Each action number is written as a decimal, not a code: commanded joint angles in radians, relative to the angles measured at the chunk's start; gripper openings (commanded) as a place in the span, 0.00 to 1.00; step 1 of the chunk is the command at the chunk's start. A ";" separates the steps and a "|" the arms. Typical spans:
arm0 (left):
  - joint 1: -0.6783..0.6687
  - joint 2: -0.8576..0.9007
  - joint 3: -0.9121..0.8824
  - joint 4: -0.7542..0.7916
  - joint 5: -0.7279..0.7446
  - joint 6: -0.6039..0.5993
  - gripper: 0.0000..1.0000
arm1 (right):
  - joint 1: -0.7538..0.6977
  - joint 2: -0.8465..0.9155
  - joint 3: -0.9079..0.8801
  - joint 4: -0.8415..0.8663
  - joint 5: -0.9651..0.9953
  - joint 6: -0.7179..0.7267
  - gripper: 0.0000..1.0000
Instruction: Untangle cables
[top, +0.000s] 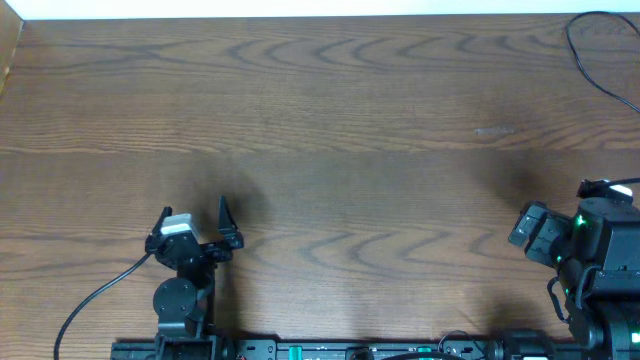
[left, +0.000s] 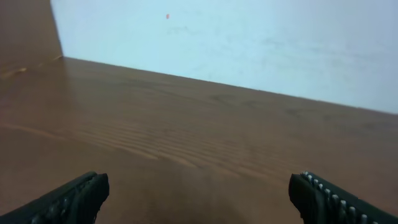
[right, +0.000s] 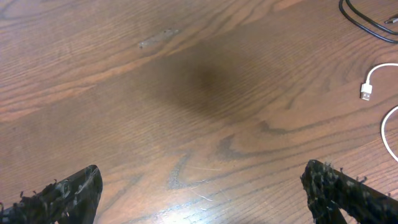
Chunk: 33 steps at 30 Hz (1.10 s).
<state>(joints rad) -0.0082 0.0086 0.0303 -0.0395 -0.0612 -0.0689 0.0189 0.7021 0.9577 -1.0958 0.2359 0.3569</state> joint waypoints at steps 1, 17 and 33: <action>0.003 -0.007 -0.027 -0.030 0.035 0.107 0.98 | 0.002 -0.004 -0.006 0.000 0.005 0.013 0.99; 0.002 -0.007 -0.027 -0.031 0.073 0.117 0.98 | 0.002 -0.004 -0.006 0.000 0.005 0.013 0.99; 0.002 -0.005 -0.026 -0.031 0.072 0.117 0.98 | 0.002 -0.004 -0.006 0.000 0.005 0.013 0.99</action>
<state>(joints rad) -0.0082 0.0086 0.0303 -0.0441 0.0063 0.0463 0.0189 0.7021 0.9577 -1.0958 0.2359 0.3565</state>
